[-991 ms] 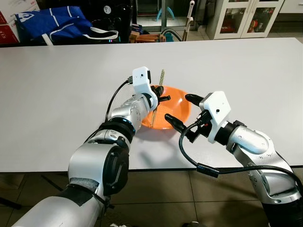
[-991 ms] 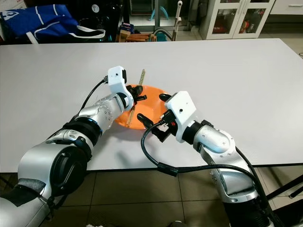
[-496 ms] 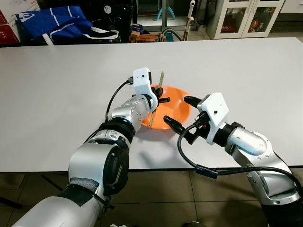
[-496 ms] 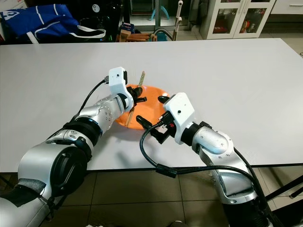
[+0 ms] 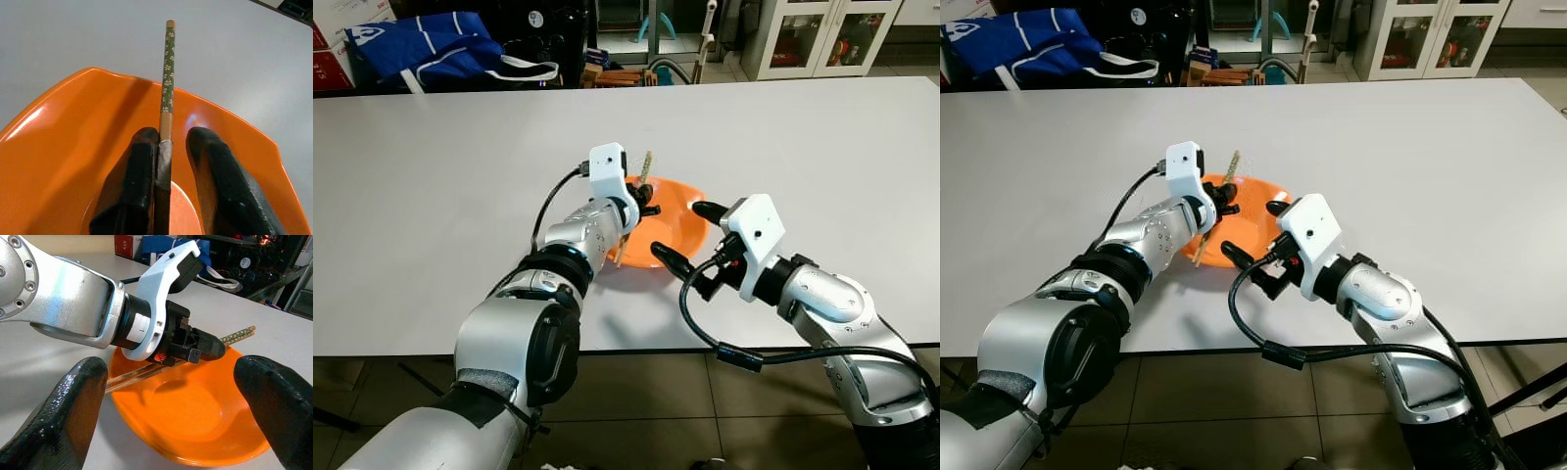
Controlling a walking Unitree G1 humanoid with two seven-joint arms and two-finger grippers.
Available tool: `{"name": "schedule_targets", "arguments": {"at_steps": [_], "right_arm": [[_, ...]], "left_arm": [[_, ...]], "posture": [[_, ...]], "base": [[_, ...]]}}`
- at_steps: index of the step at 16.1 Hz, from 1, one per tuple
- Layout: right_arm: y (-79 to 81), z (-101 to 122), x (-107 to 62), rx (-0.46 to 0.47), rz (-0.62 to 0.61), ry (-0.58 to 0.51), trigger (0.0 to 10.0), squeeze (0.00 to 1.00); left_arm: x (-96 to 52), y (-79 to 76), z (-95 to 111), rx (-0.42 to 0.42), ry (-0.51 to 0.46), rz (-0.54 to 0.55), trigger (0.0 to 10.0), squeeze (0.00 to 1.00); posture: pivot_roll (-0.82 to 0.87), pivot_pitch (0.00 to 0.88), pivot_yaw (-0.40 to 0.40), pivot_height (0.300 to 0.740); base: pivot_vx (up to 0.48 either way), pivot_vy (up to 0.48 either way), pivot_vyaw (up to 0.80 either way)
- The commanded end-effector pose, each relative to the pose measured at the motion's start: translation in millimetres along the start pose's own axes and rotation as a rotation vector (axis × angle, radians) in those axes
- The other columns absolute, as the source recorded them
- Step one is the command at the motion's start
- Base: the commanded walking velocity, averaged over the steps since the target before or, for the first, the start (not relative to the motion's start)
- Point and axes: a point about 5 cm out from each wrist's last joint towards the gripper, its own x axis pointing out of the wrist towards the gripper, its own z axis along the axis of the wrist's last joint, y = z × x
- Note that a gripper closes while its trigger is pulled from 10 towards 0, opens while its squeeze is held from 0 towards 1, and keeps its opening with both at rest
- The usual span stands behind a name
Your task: Setting the table
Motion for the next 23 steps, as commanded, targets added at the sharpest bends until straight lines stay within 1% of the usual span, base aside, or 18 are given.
{"name": "schedule_targets", "arguments": {"at_steps": [1, 23], "right_arm": [[3.1, 4.1, 0.1, -0.009, 0.004, -0.009, 10.0, 0.00], [6.1, 2.5, 1.6, -0.012, 0.018, -0.003, 10.0, 0.00]], "left_arm": [[-0.3, 3.7, -4.1, 0.002, 0.024, 0.020, 10.0, 1.00], [-0.2, 2.3, -0.7, 0.049, 0.024, 0.017, 10.0, 1.00]], "posture": [[-0.22, 0.055, 0.088, 0.740], [-0.21, 0.050, 0.088, 0.740]], "base": [[0.000, 0.000, 0.00], [0.000, 0.000, 0.00]]}}
